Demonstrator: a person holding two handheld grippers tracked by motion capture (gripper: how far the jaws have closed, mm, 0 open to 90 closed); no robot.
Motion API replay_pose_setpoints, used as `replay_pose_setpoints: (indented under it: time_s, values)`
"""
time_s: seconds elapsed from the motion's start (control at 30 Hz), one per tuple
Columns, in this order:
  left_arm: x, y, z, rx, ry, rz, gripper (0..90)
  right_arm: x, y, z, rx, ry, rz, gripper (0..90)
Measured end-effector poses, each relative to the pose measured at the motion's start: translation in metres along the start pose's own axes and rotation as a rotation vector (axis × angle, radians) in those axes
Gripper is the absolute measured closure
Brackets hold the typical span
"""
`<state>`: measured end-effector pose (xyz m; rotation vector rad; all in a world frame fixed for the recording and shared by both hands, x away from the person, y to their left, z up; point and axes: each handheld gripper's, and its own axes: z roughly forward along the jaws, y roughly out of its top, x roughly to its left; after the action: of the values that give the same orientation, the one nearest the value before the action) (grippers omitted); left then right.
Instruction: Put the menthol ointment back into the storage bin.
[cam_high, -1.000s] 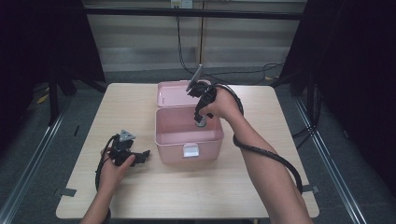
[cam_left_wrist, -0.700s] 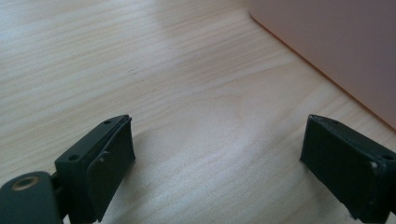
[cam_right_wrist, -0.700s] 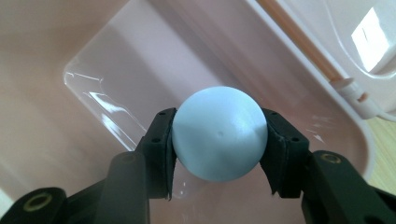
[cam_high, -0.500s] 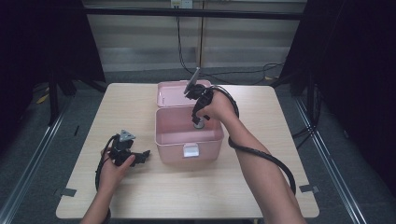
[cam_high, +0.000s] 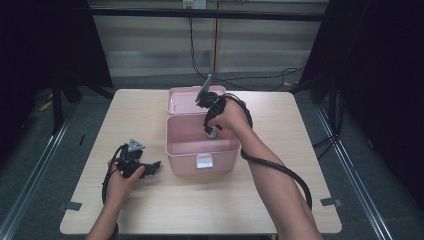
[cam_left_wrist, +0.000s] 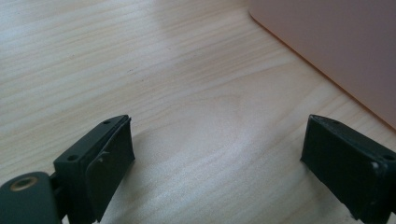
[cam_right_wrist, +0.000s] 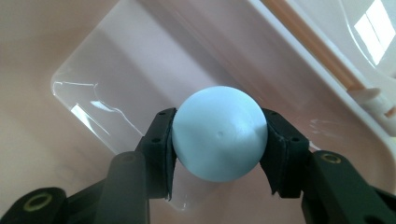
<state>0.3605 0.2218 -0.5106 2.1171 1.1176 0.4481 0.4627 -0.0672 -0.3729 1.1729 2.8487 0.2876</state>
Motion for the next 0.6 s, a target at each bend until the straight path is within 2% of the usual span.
replay_pose_setpoints:
  time_s: [0.23, 0.6]
  values:
    - [0.000, 0.000, 0.000, 0.000, 0.000, 0.000, 8.4, 0.002, 0.002, 0.005, 0.005, 0.002, 0.005, 51.0]
    - [0.000, 0.000, 0.000, 0.000, -0.002, 0.000, 8.2, 0.005, 0.006, 0.014, 0.018, -0.003, 0.040, 51.0]
